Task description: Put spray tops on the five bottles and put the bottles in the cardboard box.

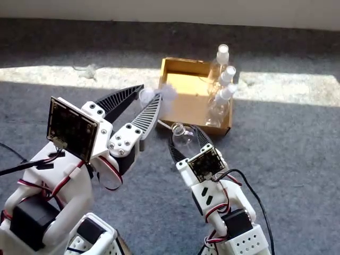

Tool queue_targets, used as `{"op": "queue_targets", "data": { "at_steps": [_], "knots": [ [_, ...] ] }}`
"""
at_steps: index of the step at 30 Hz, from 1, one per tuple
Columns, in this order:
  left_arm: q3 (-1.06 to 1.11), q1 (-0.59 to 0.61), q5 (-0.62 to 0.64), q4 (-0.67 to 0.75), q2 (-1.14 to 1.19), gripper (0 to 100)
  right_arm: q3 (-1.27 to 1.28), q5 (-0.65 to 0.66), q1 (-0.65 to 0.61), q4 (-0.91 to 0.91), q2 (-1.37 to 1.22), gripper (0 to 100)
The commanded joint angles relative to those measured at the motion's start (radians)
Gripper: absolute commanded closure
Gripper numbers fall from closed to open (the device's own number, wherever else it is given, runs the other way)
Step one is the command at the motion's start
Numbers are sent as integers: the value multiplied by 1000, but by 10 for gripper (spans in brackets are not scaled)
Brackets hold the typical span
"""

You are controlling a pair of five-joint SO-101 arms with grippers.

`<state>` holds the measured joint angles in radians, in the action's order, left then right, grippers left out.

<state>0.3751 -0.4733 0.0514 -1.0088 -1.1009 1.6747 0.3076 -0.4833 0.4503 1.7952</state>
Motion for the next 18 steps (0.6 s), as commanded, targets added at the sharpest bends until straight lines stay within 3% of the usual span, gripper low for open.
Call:
{"op": "queue_targets", "data": {
  "at_steps": [1, 18],
  "knots": [
    [-5, -35, -11, 54, 1, 916, 117, -9, -12, 4, -4, 994],
    [81, -74, -8, 95, 4, 916, 117, -11, -12, 4, 4, 994]
  ]
}}
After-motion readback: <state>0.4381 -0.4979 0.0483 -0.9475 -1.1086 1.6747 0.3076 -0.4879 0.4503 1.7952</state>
